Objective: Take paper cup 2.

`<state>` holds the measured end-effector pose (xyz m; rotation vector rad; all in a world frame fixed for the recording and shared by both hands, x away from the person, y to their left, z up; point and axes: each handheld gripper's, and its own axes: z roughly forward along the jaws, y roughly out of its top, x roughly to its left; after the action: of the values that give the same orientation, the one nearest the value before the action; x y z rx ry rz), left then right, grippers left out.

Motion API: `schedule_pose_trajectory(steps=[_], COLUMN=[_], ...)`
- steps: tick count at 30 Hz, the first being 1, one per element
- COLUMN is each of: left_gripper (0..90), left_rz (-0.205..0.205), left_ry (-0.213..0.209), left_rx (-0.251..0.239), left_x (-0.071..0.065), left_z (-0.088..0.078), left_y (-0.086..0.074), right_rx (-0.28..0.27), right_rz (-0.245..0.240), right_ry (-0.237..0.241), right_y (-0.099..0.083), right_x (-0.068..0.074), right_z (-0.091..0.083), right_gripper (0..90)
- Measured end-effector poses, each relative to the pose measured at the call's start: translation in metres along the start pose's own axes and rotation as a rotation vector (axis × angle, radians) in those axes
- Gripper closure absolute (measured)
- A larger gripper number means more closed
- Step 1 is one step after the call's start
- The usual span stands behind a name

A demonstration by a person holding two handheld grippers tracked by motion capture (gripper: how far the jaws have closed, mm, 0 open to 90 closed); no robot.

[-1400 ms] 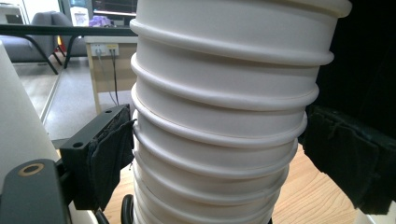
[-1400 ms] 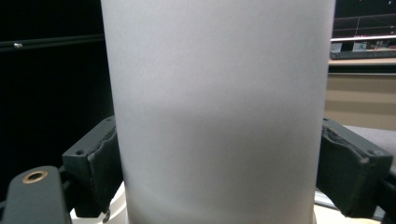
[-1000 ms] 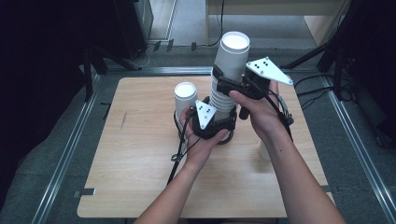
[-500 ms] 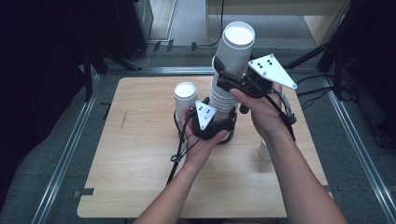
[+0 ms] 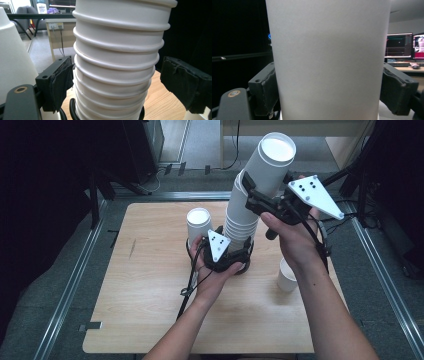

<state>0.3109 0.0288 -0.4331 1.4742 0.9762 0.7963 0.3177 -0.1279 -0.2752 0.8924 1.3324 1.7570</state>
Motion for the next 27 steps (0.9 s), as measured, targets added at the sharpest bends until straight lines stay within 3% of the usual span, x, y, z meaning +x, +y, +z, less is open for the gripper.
schedule_pose_trajectory(steps=[11, 27], left_gripper=[7.8, 3.2], left_rz=[0.004, -0.012], left_ry=[-0.020, -0.060], left_rx=[0.024, 0.060], left_x=[0.000, 0.009], left_z=[-0.017, -0.050], left_y=[-0.003, -0.009], right_rx=[-0.030, -0.005], right_rz=[-0.009, 0.012], right_ry=[-0.009, -0.021], right_y=[0.007, -0.016], right_x=[-0.008, -0.015], right_z=[-0.028, -0.066], right_gripper=[14.7, 14.6])
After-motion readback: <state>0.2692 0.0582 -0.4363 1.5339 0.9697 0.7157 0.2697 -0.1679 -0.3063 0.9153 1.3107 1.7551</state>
